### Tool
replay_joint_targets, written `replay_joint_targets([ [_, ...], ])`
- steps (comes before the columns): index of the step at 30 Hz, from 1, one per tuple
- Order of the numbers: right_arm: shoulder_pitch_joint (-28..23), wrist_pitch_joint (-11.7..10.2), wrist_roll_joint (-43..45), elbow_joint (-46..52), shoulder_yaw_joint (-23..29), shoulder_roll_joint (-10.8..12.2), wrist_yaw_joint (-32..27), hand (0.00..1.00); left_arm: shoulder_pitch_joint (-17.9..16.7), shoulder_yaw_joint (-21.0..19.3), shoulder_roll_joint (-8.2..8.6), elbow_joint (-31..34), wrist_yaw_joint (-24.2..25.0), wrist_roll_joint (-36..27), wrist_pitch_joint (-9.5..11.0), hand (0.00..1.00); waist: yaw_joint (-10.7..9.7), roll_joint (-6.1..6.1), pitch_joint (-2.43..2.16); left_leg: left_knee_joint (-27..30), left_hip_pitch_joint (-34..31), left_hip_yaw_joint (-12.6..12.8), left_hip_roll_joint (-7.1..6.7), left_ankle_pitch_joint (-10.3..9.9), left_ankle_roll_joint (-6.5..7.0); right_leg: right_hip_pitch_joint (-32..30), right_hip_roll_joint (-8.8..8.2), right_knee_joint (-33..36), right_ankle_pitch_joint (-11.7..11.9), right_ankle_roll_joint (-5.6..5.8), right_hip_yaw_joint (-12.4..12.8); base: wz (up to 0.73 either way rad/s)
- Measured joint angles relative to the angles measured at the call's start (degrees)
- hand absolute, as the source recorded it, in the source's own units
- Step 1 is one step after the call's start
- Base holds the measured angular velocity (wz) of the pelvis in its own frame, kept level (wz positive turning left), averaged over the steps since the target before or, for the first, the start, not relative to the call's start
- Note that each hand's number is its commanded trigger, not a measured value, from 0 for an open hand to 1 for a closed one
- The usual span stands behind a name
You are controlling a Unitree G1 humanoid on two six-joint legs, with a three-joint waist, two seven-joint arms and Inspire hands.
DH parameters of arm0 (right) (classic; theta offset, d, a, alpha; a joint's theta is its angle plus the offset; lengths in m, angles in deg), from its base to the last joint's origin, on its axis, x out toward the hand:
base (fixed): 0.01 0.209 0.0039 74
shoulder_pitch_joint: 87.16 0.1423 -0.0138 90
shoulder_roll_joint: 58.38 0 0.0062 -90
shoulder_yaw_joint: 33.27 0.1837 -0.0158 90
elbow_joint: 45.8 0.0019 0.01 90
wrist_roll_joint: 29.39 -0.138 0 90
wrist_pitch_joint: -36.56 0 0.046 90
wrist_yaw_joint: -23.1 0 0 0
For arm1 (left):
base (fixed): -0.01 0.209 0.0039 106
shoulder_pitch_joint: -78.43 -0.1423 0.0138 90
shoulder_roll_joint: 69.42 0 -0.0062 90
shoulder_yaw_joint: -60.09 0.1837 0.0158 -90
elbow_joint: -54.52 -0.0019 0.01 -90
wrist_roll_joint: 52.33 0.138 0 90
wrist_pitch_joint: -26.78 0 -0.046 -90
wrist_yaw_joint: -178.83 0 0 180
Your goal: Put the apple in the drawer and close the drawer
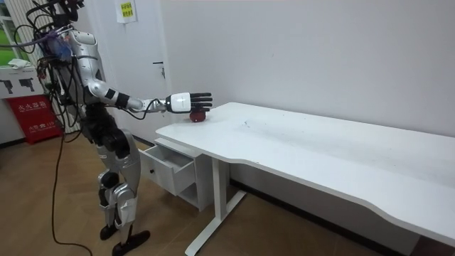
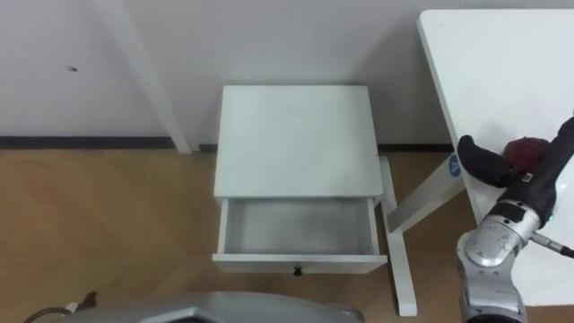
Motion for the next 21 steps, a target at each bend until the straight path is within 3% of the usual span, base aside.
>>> replay_joint_targets([
  [5, -0.19, 0.87, -0.40, -3.84, 0.09, 0.74, -0.02, 1.00, -0.25, 0.00, 0.03, -0.14, 0.00, -0.07, -0.09, 0.00, -0.14, 0.10, 0.04, -0.08, 0.00, 0.13, 0.00, 0.00, 0.00, -0.43, 0.01, 0.04, 0.00, 0.00, 0.13, -0.01],
  [21, 0.51, 0.70, 0.00, -7.02, 2.11, 0.21, -1.12, 1.00, -0.10, 0.03, 0.05, -0.19, -0.43, -0.11, -0.14, 0.00, -0.10, -0.45, 0.01, -0.11, -0.03, 0.19, 0.13, -0.01, -0.02, -0.53, 0.11, 0.04, 0.00, 0.00, 0.05, 0.00],
])
